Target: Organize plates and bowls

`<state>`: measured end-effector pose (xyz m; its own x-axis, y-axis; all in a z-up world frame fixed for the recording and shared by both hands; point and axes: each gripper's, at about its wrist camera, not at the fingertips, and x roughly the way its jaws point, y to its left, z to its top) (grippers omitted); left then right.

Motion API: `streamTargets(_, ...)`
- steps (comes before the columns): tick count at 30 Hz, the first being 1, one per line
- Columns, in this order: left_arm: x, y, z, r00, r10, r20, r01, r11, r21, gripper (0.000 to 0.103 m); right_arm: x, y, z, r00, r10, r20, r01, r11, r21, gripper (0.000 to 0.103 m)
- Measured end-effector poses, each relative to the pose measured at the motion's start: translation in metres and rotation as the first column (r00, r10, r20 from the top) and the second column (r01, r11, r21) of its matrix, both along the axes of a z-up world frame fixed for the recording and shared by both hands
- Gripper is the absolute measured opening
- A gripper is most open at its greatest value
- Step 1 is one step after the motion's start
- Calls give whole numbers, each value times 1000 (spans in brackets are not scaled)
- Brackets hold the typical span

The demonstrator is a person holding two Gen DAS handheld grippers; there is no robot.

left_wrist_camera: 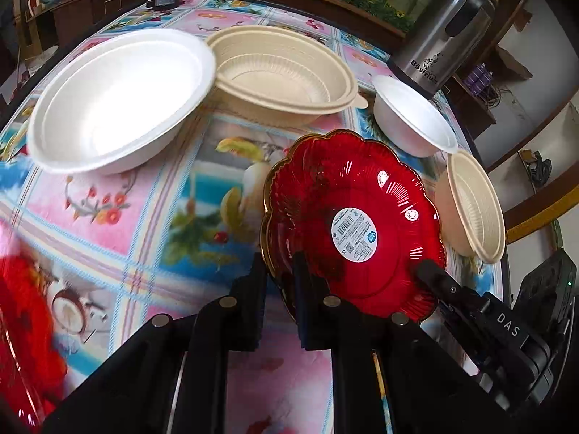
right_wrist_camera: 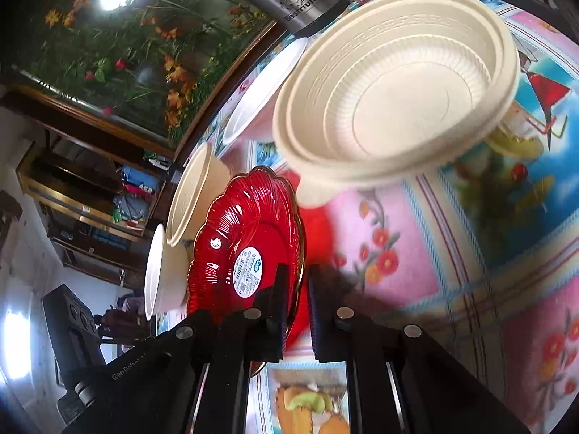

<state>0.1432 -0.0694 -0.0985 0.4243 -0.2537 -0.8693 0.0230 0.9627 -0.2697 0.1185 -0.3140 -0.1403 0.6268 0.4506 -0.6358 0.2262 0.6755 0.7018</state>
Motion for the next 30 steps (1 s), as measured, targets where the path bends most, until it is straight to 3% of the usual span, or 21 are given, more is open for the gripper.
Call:
streamTargets(15,-56,36,-1,999,-27,24,26,999,35,12,-49,38,1,999,52,-6,-52,999,5,10)
streamTargets(30,-116,52,25,988,-119,102,111,990,84,13,-120,68,24,996,83,-11,-84,993,-80,13)
